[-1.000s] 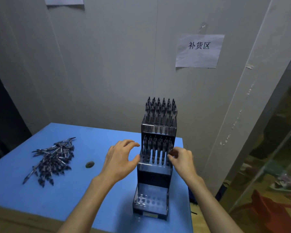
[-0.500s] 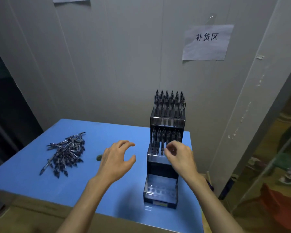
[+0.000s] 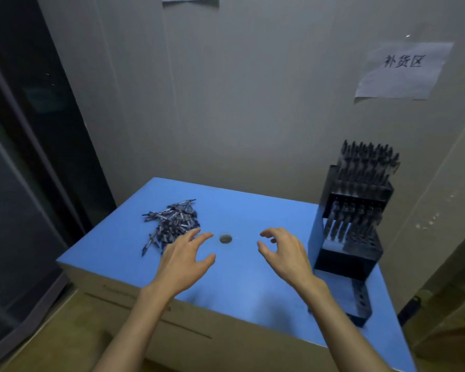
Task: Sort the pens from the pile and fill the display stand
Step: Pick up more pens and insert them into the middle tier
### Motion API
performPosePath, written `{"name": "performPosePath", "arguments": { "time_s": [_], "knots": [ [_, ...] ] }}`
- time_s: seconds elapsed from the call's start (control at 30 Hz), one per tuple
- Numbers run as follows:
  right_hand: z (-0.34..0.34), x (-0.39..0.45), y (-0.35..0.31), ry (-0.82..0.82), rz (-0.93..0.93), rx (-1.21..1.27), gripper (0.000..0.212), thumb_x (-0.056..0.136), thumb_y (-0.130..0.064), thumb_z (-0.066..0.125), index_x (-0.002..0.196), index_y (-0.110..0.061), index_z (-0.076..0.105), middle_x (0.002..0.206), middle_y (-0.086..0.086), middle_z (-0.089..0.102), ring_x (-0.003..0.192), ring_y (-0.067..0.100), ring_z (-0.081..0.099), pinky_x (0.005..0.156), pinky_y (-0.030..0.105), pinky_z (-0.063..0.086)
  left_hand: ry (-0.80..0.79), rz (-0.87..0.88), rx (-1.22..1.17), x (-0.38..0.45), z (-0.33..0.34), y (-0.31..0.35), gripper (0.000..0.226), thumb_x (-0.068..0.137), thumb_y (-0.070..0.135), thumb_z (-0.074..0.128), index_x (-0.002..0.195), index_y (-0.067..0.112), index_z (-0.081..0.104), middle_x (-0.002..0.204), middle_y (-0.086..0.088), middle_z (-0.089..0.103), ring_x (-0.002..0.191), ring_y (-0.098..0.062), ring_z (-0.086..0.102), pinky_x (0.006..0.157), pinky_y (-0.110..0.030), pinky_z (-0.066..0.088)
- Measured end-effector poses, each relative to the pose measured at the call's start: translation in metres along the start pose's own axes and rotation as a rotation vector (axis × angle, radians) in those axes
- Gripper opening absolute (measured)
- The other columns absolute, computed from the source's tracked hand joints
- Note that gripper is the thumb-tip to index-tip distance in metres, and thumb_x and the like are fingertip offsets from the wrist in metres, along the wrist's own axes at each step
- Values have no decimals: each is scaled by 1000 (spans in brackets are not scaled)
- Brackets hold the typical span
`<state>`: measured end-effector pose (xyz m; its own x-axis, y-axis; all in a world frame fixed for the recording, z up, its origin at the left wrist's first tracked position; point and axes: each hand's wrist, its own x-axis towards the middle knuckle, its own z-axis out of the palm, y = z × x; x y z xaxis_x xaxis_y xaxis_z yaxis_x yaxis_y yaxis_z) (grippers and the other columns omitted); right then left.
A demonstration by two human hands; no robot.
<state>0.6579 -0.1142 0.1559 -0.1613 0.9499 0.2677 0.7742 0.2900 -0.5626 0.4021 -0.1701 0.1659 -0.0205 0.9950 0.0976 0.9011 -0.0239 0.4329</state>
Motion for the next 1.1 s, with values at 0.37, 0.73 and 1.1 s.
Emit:
{"name": "performPosePath", "arguments": {
  "time_s": [0.37, 0.73, 1.1],
  "knots": [
    [107, 8, -107, -39, 30, -5, 23, 91, -35, 64, 112, -26, 67, 113, -7, 67, 100, 15, 65, 86, 38, 52, -71, -147, 70, -16, -70, -204, 55, 97, 51, 54, 150, 41, 41, 160, 7, 34, 145, -20, 35, 114, -46, 34],
    [212, 80, -141, -92, 79, -6, 24, 93, -36, 60, 114, -25, 66, 116, -5, 65, 102, 16, 63, 84, 39, 52, -237, -28, 110, 63, -50, -305, 57, 96, 34, 57, 151, 36, 41, 158, 4, 36, 143, -20, 37, 114, -43, 34],
    [269, 146, -137, -63, 243, 59, 17, 91, -24, 61, 106, -27, 69, 110, -6, 66, 97, 15, 65, 81, 36, 51, -317, 275, 336, 151, 7, -358, 57, 96, 3, 53, 147, 26, 42, 150, -7, 39, 130, -32, 44, 99, -41, 37]
  ]
}}
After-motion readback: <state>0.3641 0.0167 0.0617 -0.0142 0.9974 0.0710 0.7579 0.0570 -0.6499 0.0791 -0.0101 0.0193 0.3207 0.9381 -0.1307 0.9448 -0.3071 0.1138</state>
